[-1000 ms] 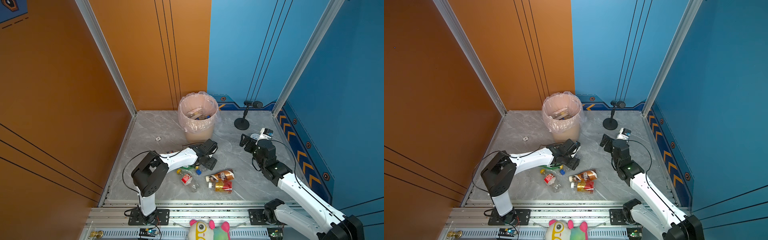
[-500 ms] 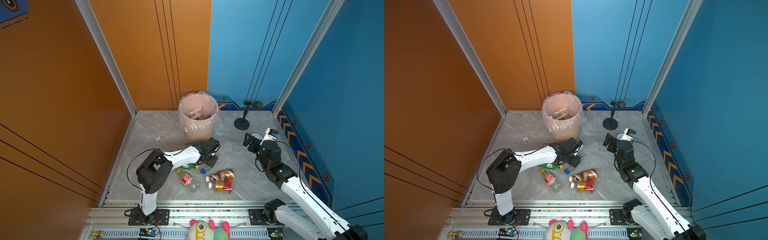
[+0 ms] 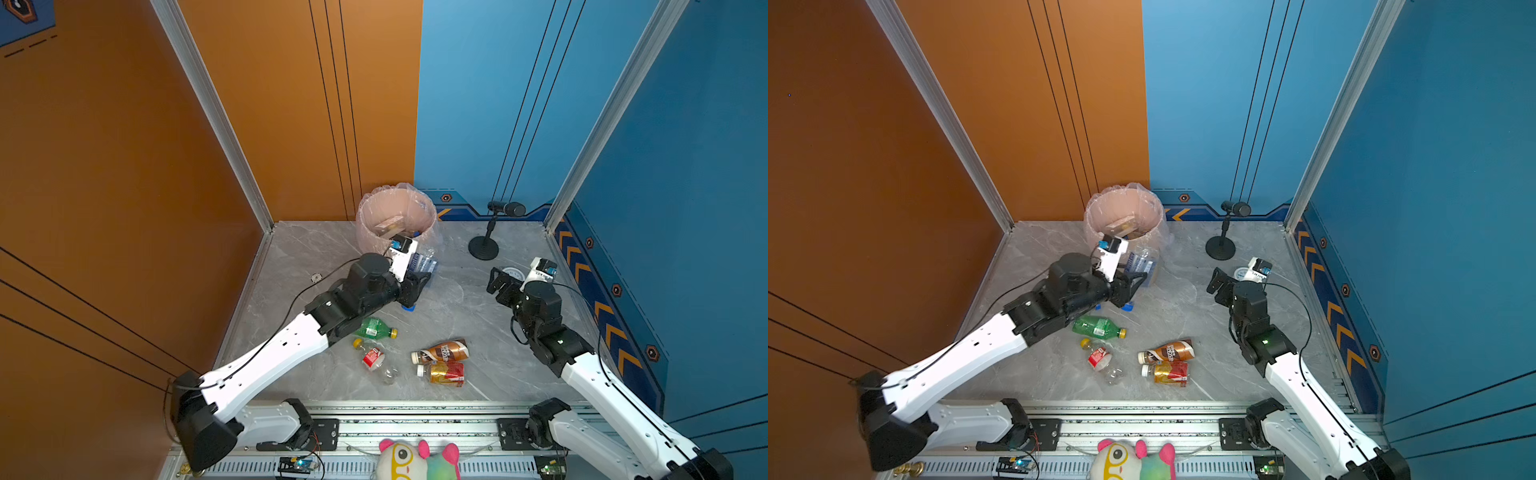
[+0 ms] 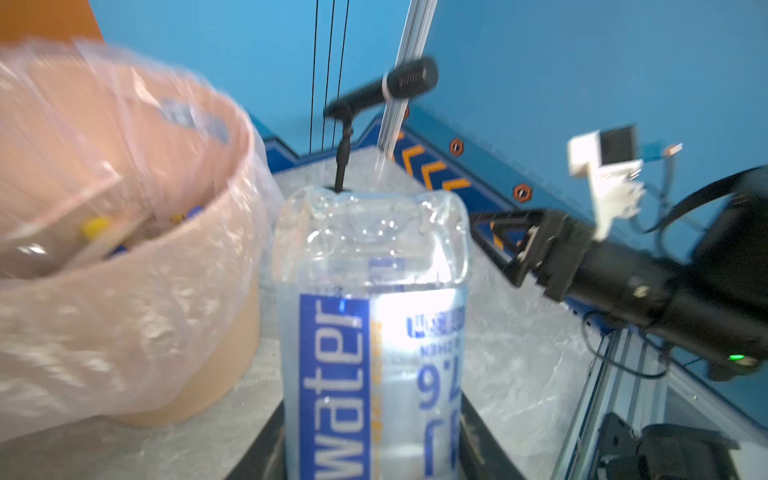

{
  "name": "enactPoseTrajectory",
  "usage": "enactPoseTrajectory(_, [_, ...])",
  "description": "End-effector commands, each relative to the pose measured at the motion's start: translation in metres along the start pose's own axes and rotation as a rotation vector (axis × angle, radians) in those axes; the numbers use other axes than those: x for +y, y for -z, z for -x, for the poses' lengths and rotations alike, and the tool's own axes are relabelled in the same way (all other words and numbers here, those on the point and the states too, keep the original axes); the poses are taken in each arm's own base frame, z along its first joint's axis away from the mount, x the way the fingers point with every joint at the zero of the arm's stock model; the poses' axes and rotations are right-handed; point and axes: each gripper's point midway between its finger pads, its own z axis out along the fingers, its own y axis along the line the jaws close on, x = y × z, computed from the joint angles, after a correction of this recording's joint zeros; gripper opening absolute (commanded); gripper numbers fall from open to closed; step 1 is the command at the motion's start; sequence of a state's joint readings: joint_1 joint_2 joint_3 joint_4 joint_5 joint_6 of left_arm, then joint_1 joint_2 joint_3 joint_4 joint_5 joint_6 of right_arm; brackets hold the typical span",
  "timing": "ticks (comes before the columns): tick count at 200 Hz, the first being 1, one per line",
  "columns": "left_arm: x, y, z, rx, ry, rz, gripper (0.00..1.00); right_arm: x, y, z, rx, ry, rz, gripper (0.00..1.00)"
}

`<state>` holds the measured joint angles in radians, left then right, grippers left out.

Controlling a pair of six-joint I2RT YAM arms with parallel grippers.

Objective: Put the plastic bottles in the bin
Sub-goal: 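Lift the soda water bottle and carry it over the bin with the left gripper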

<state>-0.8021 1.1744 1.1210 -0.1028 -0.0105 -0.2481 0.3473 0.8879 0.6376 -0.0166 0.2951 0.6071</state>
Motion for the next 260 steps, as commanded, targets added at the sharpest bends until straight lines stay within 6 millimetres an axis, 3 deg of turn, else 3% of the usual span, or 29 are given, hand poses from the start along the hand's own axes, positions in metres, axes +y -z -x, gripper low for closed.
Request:
enactPoseTrajectory(1, [0.027,0.006,0.003,-0.053,-0.033,0.107,0.39,-0.001,-0.004,-0.008,0.027,-0.011,0.003,1.0])
enactPoseTrajectory(30, [0.042,0.028,0.039,-0.15,-0.03,0.137,0.37,0.002,-0.006,-0.009,0.032,-0.02,0.016,1.0])
enactPoseTrajectory(72, [0.065,0.034,0.09,-0.221,-0.071,0.197,0.36,0.003,-0.006,-0.007,0.027,-0.027,0.019,1.0])
enactPoseTrajectory(92, [0.079,0.024,0.118,-0.247,-0.094,0.216,0.37,0.002,-0.005,-0.005,0.023,-0.023,0.016,1.0])
enactPoseTrajectory(118, [0.111,0.0,0.143,-0.244,-0.104,0.271,0.36,0.001,-0.002,-0.002,0.013,-0.024,0.014,1.0])
enactPoseTrajectory(146, [0.147,-0.044,0.144,-0.178,-0.068,0.272,0.37,-0.003,0.003,-0.001,0.007,-0.022,0.004,1.0])
enactPoseTrajectory(175, [0.166,-0.081,0.14,-0.128,-0.067,0.273,0.36,-0.009,0.008,0.001,-0.001,-0.02,-0.006,1.0])
enactPoseTrajectory(185, [0.17,-0.091,0.131,-0.077,-0.062,0.28,0.37,-0.012,0.01,0.0,0.0,-0.021,-0.01,1.0])
enactPoseTrajectory(209, [0.183,-0.105,0.119,-0.025,-0.06,0.31,0.37,-0.017,0.013,0.001,-0.006,-0.026,-0.019,1.0])
enactPoseTrajectory(242, [0.192,-0.108,0.112,-0.008,-0.063,0.333,0.37,-0.02,0.013,0.001,-0.006,-0.032,-0.024,1.0])
enactPoseTrajectory(252, [0.192,-0.108,0.111,-0.004,-0.062,0.333,0.4,-0.02,0.013,0.0,-0.001,-0.035,-0.022,1.0])
enactPoseTrajectory(260, [0.192,-0.107,0.111,-0.001,-0.06,0.334,0.49,-0.019,0.012,-0.001,0.001,-0.039,-0.021,1.0])
